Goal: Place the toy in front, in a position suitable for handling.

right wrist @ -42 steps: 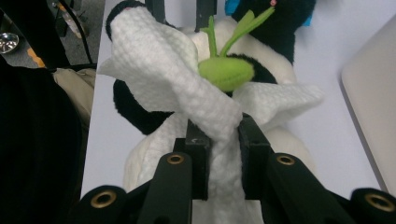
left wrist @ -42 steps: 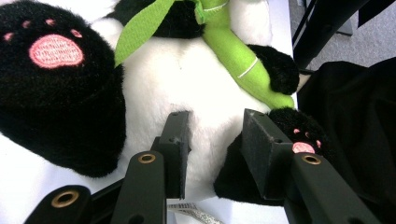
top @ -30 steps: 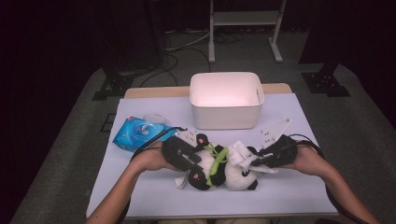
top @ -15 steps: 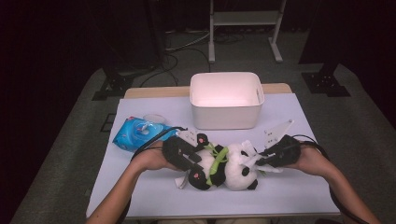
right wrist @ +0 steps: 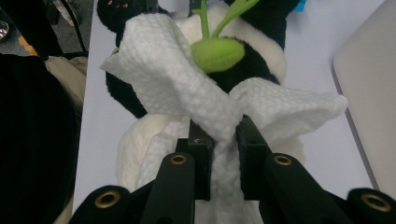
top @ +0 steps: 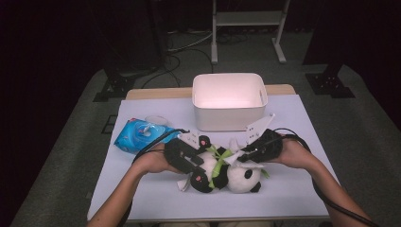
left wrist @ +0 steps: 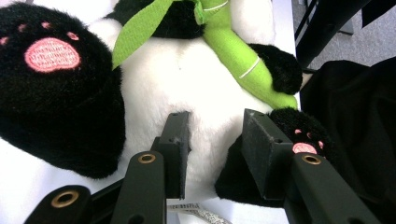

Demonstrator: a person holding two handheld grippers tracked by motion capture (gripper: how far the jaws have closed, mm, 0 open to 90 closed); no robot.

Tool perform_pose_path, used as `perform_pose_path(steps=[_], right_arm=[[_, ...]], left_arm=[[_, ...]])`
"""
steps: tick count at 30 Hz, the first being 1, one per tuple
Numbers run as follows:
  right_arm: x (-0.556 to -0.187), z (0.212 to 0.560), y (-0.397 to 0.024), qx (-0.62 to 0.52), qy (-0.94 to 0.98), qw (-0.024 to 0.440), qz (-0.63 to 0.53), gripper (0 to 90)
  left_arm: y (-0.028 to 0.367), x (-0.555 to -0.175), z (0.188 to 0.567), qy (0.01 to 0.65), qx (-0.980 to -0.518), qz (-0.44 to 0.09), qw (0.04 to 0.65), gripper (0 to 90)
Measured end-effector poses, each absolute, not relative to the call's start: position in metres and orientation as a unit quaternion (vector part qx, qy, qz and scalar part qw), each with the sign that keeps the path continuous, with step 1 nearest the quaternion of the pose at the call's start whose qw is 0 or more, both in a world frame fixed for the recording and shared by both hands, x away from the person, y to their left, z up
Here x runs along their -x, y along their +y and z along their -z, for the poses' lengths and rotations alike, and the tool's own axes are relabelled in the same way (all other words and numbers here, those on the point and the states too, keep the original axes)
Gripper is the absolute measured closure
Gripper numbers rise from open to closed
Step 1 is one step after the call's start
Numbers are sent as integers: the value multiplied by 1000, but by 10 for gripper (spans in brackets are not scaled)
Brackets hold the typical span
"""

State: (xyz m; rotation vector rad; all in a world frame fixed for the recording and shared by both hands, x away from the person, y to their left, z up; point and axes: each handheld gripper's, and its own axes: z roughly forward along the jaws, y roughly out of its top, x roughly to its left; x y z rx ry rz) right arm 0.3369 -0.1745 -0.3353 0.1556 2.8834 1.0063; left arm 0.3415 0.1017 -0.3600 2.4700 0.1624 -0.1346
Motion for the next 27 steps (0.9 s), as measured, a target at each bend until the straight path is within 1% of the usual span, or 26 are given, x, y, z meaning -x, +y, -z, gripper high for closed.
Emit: perform_pose_path(steps=[9, 13, 15, 17, 20, 21, 22, 27], right_arm=[[-335, 336, -149, -29, 940, 33, -338, 779], [-332, 338, -147, -27, 940, 29, -339, 717], [-331, 338, -149, -26, 940, 21, -341, 633], [-330, 338, -152, -25, 938, 15, -345, 604], [-328, 336, -156, -27, 936, 9, -351, 528], [-328, 336, -156, -27, 936, 9, -351, 528], [-327, 334, -159, -25, 936, 9, -352, 501], [-325, 329, -166, -27, 934, 10, -356, 490]], left_arm=[[101, -341, 360, 61, -943, 50, 324, 617], [102, -341, 360, 60, -942, 51, 327, 617], [102, -341, 360, 62, -941, 51, 328, 617], [102, -340, 360, 63, -941, 52, 328, 616], [102, -340, 360, 61, -942, 50, 326, 616], [102, -340, 360, 61, -942, 50, 326, 616], [102, -340, 360, 61, -942, 50, 326, 616], [102, -341, 360, 62, -942, 51, 326, 616]])
